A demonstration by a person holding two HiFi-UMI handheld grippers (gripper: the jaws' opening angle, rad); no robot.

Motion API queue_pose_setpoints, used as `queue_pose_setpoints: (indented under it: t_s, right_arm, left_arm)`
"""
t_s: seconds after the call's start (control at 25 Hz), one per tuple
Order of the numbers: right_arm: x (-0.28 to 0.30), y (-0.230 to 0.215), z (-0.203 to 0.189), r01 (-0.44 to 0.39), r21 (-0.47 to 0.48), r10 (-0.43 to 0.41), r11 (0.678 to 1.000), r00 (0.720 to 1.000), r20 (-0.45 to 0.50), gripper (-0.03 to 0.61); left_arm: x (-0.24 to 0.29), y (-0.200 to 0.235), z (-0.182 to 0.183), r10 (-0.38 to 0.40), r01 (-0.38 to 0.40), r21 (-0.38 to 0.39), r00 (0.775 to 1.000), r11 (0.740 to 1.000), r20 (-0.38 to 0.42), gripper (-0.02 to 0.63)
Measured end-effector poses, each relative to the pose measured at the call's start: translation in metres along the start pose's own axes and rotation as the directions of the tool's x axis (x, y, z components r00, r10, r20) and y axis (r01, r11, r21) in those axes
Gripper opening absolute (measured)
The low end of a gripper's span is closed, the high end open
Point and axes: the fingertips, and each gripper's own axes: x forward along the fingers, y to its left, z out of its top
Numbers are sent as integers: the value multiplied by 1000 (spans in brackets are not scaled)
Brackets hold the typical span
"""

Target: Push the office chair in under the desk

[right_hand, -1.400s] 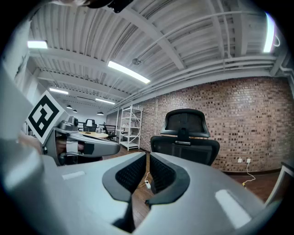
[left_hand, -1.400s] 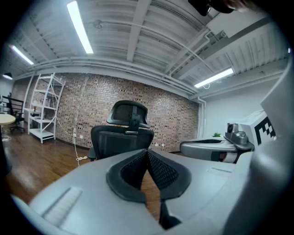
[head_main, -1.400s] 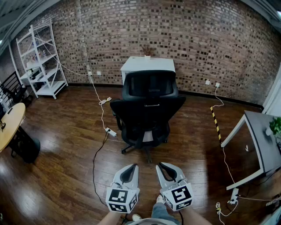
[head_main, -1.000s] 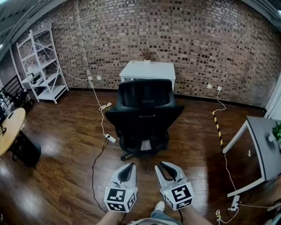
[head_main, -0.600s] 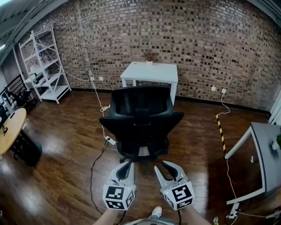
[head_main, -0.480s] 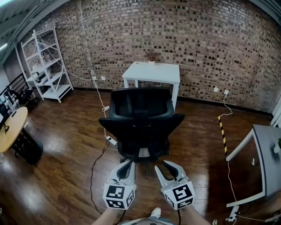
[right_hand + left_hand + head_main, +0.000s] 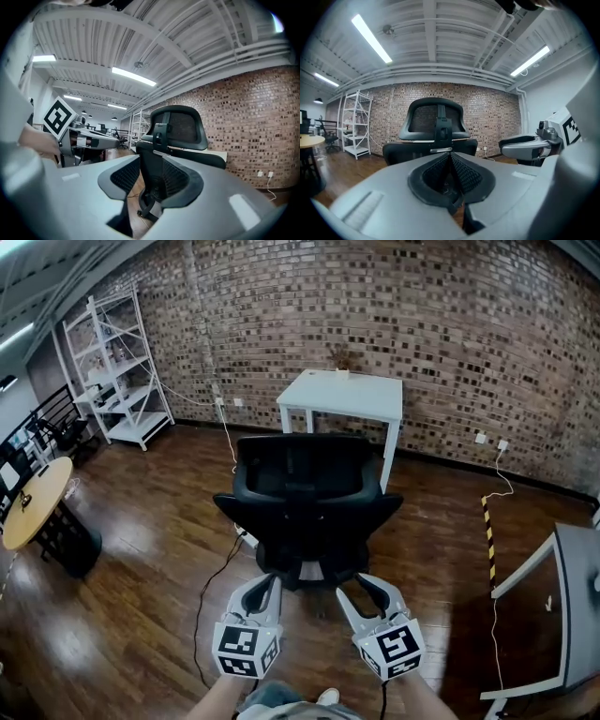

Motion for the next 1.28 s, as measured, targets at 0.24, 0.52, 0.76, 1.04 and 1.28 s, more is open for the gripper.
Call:
queue_pose_setpoints:
  t_s: [0.24, 0.52, 0.76, 1.04, 1.28]
  right_arm:
    - [21, -20, 6, -16, -34, 15, 999, 1000, -9, 161]
    - [47, -52, 15, -18, -106, 17, 994, 1000, -13, 201]
    - [74, -78, 17, -11, -131, 7, 991, 1000, -26, 213]
    - [97, -104, 19, -49, -253, 28, 966, 996, -87, 312]
    - [109, -136, 14, -91, -410, 22, 908, 985, -170, 345]
  left_arm:
    - [11, 22, 7, 12, -12, 19, 1000, 1000, 6, 34]
    - [43, 59, 14, 26, -27, 52, 1000, 998, 12, 69]
    - [72, 81, 21, 6, -8, 89, 1000, 996, 24, 104]
    - [94, 108, 26, -42, 48, 287, 999, 957, -25, 186]
    - [117, 155, 13, -31, 94, 489, 990, 867, -135, 263]
